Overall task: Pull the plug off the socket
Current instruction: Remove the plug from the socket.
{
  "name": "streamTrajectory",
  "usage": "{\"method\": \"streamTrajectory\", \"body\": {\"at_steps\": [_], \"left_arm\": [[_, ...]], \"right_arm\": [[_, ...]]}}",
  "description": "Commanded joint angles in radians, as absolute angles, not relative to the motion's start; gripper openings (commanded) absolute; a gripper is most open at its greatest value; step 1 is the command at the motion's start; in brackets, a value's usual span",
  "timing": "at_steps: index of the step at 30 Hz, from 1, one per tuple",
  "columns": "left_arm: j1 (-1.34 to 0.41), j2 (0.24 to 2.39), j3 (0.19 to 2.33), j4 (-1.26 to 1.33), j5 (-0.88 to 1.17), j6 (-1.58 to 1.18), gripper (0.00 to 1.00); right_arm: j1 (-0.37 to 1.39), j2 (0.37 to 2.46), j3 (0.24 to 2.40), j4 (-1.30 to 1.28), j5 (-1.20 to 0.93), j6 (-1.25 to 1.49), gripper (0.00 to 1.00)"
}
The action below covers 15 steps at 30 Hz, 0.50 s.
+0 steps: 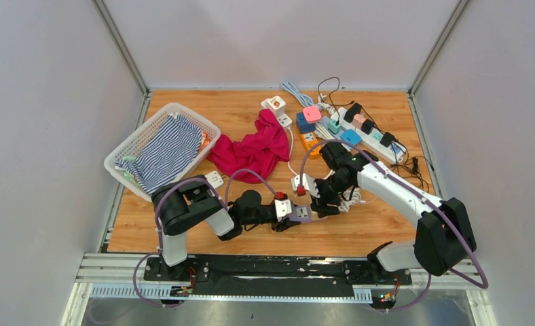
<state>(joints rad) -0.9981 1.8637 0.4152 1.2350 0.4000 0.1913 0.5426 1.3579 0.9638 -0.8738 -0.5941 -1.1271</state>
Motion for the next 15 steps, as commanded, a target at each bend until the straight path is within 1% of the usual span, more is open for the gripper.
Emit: {"method": "streamTrajectory", "body": {"at_steps": [1, 5, 8, 11, 15], "left_arm": [[-0.997, 1.865, 0.423, 1.247, 0.414, 0.166, 0.0], [-0.933, 1.863, 0.407, 1.321, 0.469, 0.035, 0.0], [-0.908, 1.879, 0.377, 1.429, 0.485, 0.005, 0.0], [-0.914, 1.878, 0.389, 1.396, 0.512, 0.02, 0.0], [-0.942, 1.867, 0.42, 1.289, 0.5, 0.076, 0.0]], "right_arm": [[0.535, 1.304, 0.931, -0.868, -0.637, -1.143, 0.0], [0.536, 1.235, 0.871, -0.832, -0.684, -1.188, 0.0], [0.532, 1.213, 0.844, -0.796, -0.66, -1.185, 0.0], [0.497, 1.257, 0.89, -0.796, -0.66, -1.122, 0.0], [0.477, 1.295, 0.905, -0.814, -0.66, -1.111, 0.0]]}}
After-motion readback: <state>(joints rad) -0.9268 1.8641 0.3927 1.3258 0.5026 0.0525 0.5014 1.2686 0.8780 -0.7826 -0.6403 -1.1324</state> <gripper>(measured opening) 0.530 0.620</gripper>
